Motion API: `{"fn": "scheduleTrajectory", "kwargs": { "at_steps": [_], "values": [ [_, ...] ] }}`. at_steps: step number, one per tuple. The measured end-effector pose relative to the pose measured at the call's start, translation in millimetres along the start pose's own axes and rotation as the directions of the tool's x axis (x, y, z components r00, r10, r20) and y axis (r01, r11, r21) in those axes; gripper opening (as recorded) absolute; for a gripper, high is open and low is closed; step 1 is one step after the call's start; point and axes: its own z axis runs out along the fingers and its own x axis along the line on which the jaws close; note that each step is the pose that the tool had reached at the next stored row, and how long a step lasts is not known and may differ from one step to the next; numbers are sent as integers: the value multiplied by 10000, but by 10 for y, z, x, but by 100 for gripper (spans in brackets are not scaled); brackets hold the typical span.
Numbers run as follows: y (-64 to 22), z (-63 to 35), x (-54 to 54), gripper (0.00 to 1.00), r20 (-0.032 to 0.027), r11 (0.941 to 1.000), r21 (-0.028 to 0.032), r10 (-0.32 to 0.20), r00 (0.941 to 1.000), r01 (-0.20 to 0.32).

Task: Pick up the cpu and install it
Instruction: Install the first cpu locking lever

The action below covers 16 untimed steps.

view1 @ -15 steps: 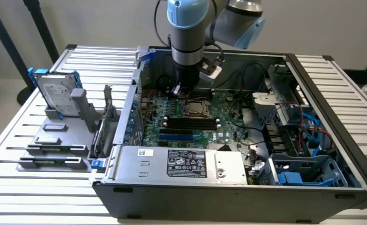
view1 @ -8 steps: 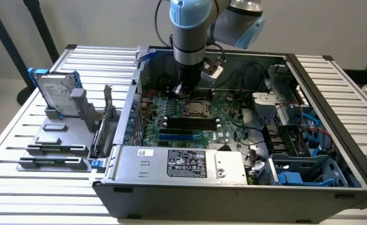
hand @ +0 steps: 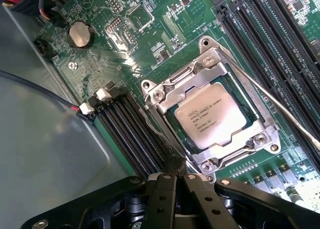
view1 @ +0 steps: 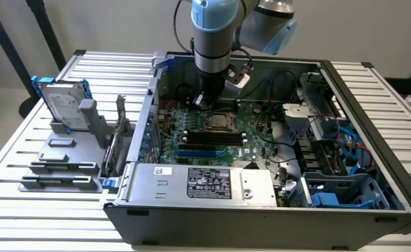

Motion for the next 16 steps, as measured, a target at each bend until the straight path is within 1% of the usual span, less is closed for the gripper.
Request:
{"fn": "scheduleTrajectory", "kwargs": {
  "at_steps": [4, 12, 16],
  "values": [
    [-13, -29, -1, 11, 4, 10000, 12, 1, 10000, -1],
    [-78, -91, -41, 11, 17, 10000, 29, 8, 10000, -8],
    [-83, -111, -58, 11, 20, 10000, 32, 6, 10000, -6]
  ]
}}
